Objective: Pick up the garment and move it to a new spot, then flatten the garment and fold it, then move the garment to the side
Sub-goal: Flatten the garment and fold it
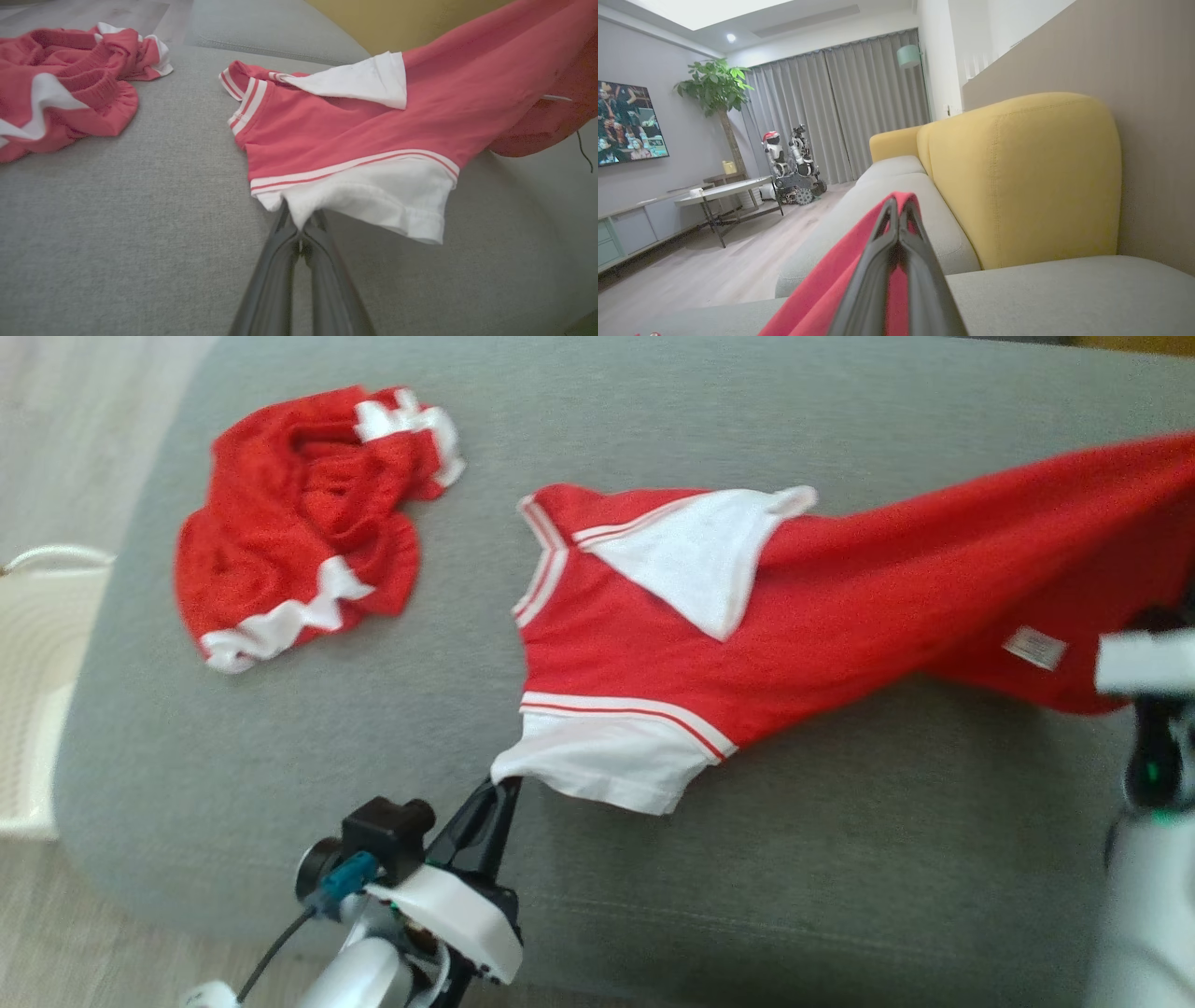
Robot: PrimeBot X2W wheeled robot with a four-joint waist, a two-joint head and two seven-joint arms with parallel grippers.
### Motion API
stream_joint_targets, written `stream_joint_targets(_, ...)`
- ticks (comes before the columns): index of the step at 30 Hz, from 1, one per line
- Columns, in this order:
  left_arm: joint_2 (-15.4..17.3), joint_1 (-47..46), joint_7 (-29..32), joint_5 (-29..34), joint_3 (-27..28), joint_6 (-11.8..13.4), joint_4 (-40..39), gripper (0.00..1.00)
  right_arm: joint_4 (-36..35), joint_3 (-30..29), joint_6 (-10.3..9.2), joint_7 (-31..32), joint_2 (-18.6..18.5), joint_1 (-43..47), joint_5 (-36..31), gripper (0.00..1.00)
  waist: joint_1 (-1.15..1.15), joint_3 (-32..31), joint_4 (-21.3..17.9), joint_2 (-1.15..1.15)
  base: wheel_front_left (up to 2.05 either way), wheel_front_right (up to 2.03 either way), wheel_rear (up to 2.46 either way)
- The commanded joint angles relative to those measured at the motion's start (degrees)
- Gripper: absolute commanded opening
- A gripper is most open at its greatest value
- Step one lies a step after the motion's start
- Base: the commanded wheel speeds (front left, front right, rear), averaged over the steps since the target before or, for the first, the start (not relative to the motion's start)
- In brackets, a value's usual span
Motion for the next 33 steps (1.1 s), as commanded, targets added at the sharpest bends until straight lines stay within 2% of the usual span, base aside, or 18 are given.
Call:
stream_joint_targets(1,0.0,-2.6,-0.6,0.5,1.4,-0.2,-1.6,0.00,1.9,0.7,0.37,1.7,-0.1,-4.0,-2.5,0.00,0.00,0.6,2.5,0.00,0.00,0.00,0.00)
stream_joint_targets(6,-0.9,-4.1,-0.7,0.8,0.9,-0.9,-1.3,0.00,20.4,-0.8,0.37,3.1,-1.1,-15.4,-6.7,0.00,0.00,2.4,5.0,0.00,0.00,0.00,0.00)
stream_joint_targets(7,-1.0,-4.3,-0.7,0.9,0.8,-1.0,-1.3,0.00,23.8,-1.7,0.37,2.1,-1.3,-17.4,-7.2,0.25,0.00,2.6,5.2,0.00,0.00,0.00,0.00)
stream_joint_targets(8,-1.2,-4.5,-0.7,1.0,0.8,-1.1,-1.2,0.00,26.9,-1.8,0.37,1.1,-1.9,-19.0,-8.6,1.00,0.00,2.9,5.4,0.00,0.00,0.00,0.00)
stream_joint_targets(13,-2.2,-4.8,-0.8,1.7,1.6,-1.2,-1.9,0.00,35.4,-2.2,0.37,-4.5,-1.7,-21.5,-10.8,1.00,0.00,2.8,4.7,0.00,0.00,0.00,0.00)
stream_joint_targets(18,-2.2,-4.0,-0.8,2.4,3.4,-0.9,-3.6,0.00,33.3,-0.6,0.37,-3.4,-1.4,-16.0,-9.0,1.00,0.00,2.6,2.9,0.00,0.00,0.00,0.00)
stream_joint_targets(21,-2.1,-3.3,-0.8,3.3,6.0,-0.4,-6.0,0.00,25.2,0.2,0.37,1.3,-1.2,-6.9,-4.8,1.00,0.00,2.9,1.3,0.00,0.00,0.00,0.00)
stream_joint_targets(22,-2.1,-3.3,-0.8,3.3,6.0,-0.4,-6.0,0.00,25.2,0.2,0.37,1.3,-1.2,-6.9,-4.8,1.00,0.00,2.9,1.3,0.00,0.00,0.00,0.00)
stream_joint_targets(25,-1.9,-2.9,-0.8,4.2,8.0,-0.1,-7.5,0.00,16.3,0.5,0.37,7.4,-1.2,0.4,-1.3,1.00,0.00,3.3,0.4,0.00,0.00,0.00,0.00)
stream_joint_targets(29,-1.9,-2.8,-0.8,5.1,10.6,-0.2,-9.0,0.00,4.5,3.3,0.37,16.3,-4.0,9.3,-0.2,1.00,0.00,3.9,0.0,0.00,0.00,0.00,0.00)
stream_joint_targets(33,-2.2,-3.0,-0.8,5.5,13.8,-0.3,-10.3,0.00,-5.8,2.7,0.37,23.1,-4.4,16.3,1.6,1.00,0.00,4.5,-0.1,0.00,0.00,0.00,0.00)
